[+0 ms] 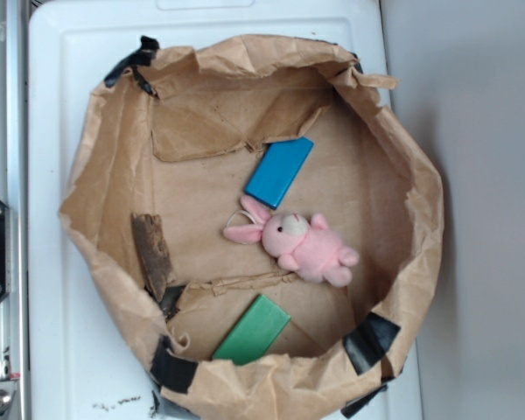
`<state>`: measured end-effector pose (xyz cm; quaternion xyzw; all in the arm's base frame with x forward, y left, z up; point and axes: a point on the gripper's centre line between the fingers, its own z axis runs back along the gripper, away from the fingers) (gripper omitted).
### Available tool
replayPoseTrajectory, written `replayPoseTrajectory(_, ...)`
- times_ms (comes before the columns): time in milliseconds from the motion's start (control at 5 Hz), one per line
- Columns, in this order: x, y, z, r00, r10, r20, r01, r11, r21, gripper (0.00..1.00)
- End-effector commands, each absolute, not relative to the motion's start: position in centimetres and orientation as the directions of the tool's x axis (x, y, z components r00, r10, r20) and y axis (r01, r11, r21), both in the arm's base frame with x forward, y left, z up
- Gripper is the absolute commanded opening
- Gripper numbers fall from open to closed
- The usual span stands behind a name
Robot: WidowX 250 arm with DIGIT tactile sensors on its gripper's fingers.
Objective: Grab the blue block.
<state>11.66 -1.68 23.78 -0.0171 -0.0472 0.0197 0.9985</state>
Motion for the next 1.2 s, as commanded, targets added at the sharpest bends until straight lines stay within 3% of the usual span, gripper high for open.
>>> replayPoseTrajectory(0,11.7,-1.7,23.8,0.995,0.041,0.094,-0.038,0.999,-0.036,1.0)
replayPoseTrajectory(200,16.3,-2.2,23.5,0.995,0.076,0.068,-0.07,0.994,-0.083,1.0)
replayPoseTrajectory(600,20.2,-1.6,21.5,0.973,0.218,0.078,-0.208,0.971,-0.12,1.0)
replayPoseTrajectory(800,20.2,2.0,18.9,0.889,0.435,0.141,-0.418,0.898,-0.135,1.0)
replayPoseTrajectory(1000,20.2,2.0,18.9,0.889,0.435,0.141,-0.418,0.898,-0.135,1.0)
